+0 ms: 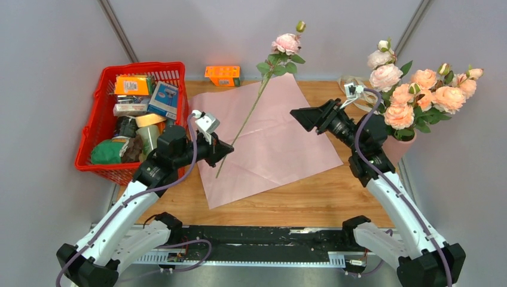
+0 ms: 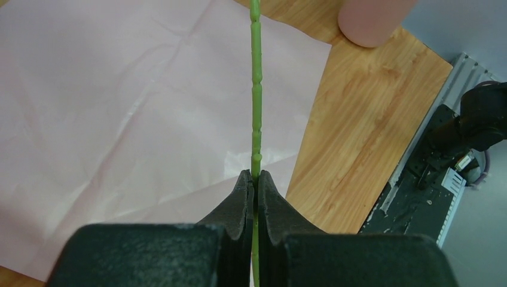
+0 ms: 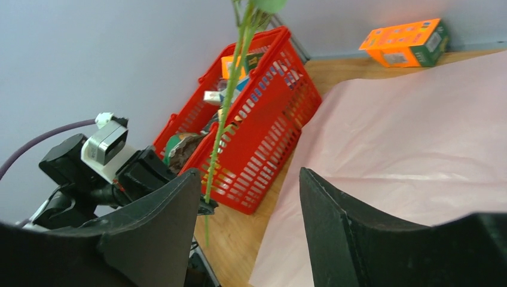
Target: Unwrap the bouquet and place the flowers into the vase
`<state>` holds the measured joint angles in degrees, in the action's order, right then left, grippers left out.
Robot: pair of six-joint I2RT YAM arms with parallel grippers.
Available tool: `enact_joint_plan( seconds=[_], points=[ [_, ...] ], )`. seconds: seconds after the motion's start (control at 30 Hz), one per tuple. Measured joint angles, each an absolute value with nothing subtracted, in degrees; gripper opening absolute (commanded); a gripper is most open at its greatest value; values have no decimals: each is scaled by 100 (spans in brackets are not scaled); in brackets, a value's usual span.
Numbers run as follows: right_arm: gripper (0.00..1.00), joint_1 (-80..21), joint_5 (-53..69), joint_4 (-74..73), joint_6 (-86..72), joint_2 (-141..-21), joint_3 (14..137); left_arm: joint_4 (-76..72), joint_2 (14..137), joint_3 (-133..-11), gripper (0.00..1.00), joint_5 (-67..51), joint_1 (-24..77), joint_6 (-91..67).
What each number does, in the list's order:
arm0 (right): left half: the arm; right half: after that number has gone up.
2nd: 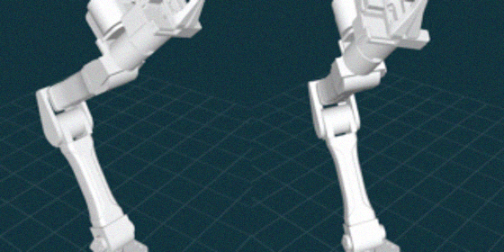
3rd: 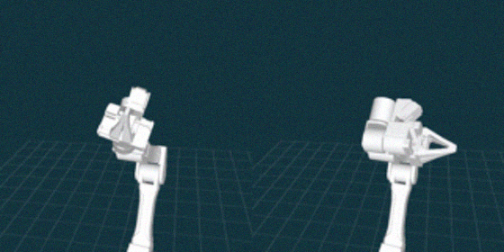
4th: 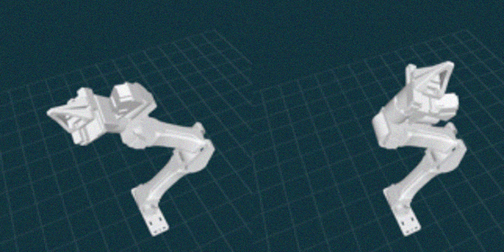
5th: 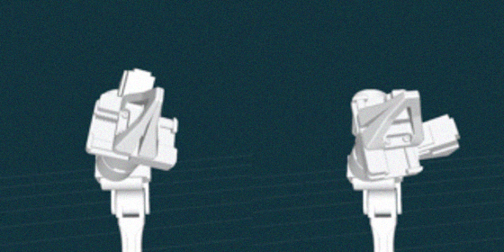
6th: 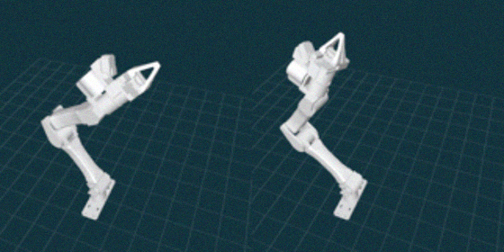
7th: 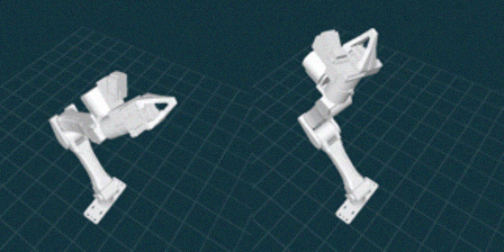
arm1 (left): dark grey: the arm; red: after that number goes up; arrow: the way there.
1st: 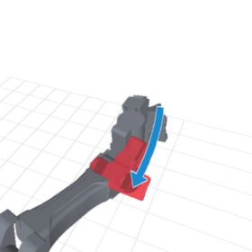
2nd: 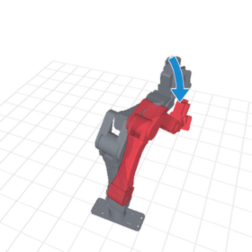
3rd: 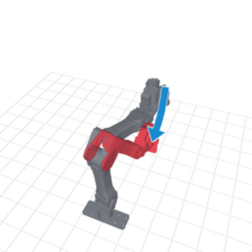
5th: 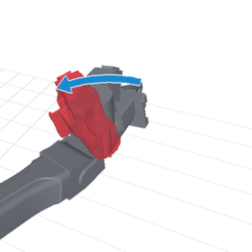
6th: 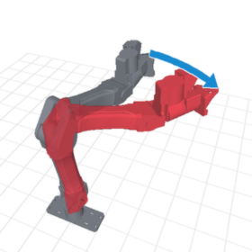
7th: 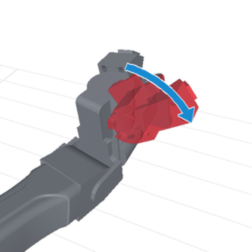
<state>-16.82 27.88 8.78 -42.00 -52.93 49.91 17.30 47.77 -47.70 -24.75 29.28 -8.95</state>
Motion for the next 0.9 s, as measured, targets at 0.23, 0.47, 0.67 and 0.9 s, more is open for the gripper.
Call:
enact_joint_plan(
  seconds=[0.23, 0.47, 0.67, 0.9],
  points=[
    [63, -2526, 2392, 1470, -4303, -5924, 5127, 1728, 4770, -4770, 0, -2589, 2928, -891],
    [57, -2788, 2036, 1704, -4335, -6628, 5533, 1730, 4792, -4770, 0, -2836, 2928, -888],
    [52, -2805, 1957, 1940, -4351, -6943, 5826, 1737, 4901, -4770, 0, -3000, 2928, -886],
    [45, -2805, 1879, 2062, -4442, -7157, 5964, 1739, 4982, -4770, 0, -3179, 2928, -884]
  ],
)
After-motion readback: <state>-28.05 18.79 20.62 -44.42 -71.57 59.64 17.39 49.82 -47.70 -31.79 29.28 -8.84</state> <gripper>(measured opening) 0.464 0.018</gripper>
